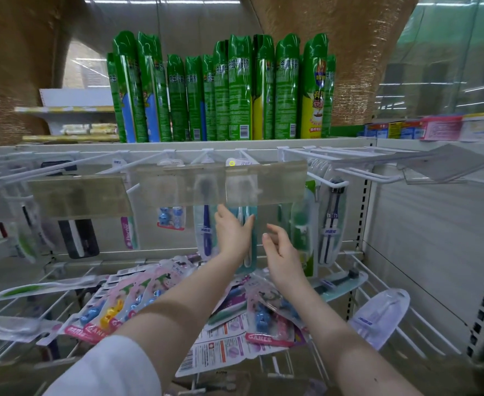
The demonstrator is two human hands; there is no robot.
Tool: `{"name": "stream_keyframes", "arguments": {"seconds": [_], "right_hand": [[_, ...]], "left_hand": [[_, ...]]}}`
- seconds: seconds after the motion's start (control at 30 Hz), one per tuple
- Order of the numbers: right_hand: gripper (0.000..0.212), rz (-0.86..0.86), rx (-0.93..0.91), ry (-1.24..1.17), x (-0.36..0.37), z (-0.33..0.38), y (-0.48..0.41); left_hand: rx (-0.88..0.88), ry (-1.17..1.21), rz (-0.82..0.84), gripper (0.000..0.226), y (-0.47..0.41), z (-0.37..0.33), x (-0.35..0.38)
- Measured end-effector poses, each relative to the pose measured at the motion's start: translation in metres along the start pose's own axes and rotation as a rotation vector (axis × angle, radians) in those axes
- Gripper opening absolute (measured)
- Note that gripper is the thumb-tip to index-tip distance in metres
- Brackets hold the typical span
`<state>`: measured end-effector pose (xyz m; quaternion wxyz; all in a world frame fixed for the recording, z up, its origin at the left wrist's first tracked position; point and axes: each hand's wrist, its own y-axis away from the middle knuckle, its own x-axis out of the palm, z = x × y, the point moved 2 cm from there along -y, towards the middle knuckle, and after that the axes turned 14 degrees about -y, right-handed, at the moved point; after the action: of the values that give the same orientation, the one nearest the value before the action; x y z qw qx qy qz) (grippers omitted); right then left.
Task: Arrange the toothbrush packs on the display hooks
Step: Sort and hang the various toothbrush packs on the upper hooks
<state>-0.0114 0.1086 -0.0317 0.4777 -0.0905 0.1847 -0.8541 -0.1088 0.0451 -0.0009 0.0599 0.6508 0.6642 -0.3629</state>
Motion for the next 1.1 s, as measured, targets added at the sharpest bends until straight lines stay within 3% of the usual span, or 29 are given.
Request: {"name": "stream_keyframes", "arguments": {"seconds": [0.23,0.63,1.1], "right_hand": [[0.038,-0.006,0.019,0.018,0.003,-0.006,-0.001],[0.038,-0.028,0.034,-0.013,0.009,-0.003,0.012],[0.036,-0.052,0.065,-0.095,0.019,0.006,0.049]], "left_hand": [[0.044,0.02,0.026,0.077,0.008,0.011,0.004],[0.121,-0.017,0.031,0.071,0.041,0.03,0.0],[0.149,0.138,0.164,0.055,0.079,0.054,-0.022]]}}
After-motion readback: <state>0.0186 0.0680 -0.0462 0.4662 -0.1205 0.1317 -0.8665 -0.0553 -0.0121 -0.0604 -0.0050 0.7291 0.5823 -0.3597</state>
